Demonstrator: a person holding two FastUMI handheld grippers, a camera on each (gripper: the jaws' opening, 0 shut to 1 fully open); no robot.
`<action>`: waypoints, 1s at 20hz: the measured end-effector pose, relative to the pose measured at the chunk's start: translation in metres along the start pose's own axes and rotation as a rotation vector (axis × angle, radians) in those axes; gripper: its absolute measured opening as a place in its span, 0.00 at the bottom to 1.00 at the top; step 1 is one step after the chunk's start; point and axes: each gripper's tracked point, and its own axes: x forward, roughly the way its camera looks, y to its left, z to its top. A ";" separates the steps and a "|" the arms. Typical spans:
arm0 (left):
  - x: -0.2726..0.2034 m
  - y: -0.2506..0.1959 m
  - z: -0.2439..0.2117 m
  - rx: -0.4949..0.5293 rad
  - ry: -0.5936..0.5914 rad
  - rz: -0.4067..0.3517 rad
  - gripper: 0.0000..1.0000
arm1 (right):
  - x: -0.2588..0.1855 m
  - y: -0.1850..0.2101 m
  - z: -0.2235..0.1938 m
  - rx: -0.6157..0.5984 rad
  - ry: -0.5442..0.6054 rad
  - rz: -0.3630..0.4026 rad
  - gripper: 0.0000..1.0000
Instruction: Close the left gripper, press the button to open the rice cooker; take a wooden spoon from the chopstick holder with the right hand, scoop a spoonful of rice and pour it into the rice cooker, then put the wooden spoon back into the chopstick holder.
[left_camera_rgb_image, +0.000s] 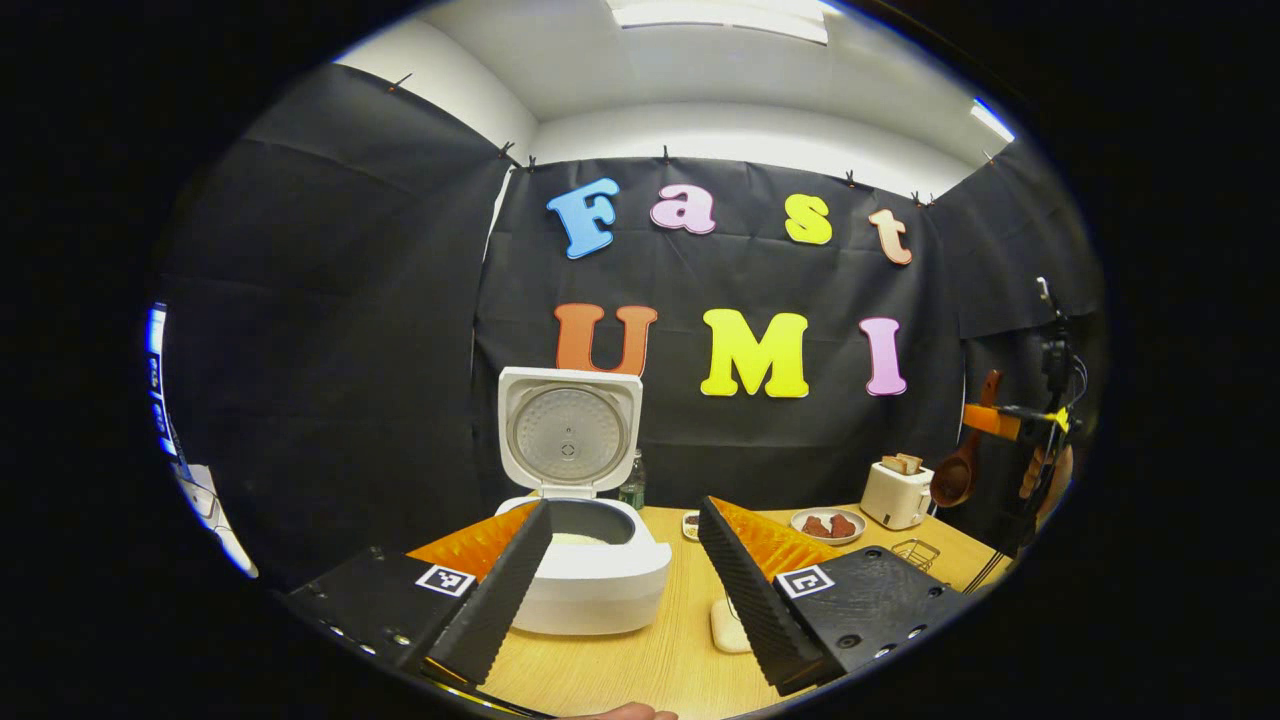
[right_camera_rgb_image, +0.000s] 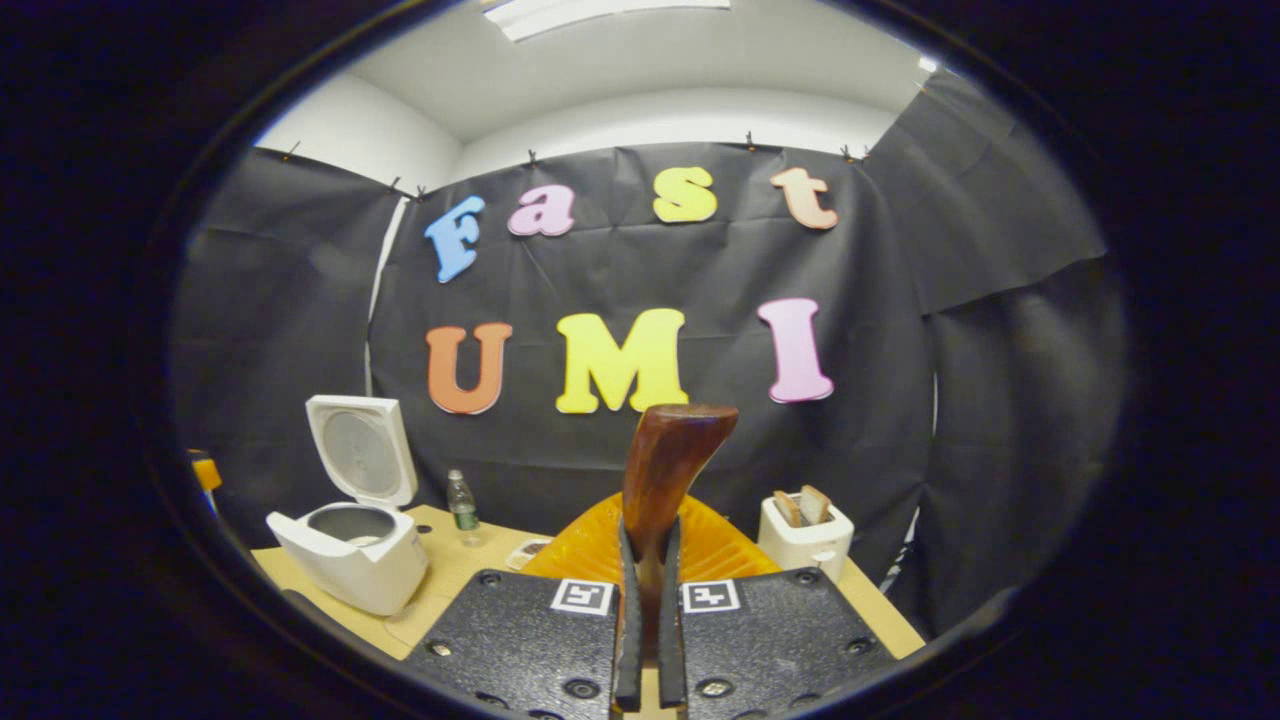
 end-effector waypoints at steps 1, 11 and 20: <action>0.008 -0.002 0.005 -0.005 -0.006 0.004 0.94 | 0.002 -0.010 -0.011 0.010 0.007 -0.008 0.12; 0.110 -0.022 0.065 -0.010 -0.061 -0.009 0.94 | 0.046 -0.051 -0.144 0.245 0.186 0.001 0.17; 0.210 0.009 0.079 -0.036 0.018 0.000 0.94 | 0.017 -0.095 -0.124 0.169 0.126 -0.163 1.00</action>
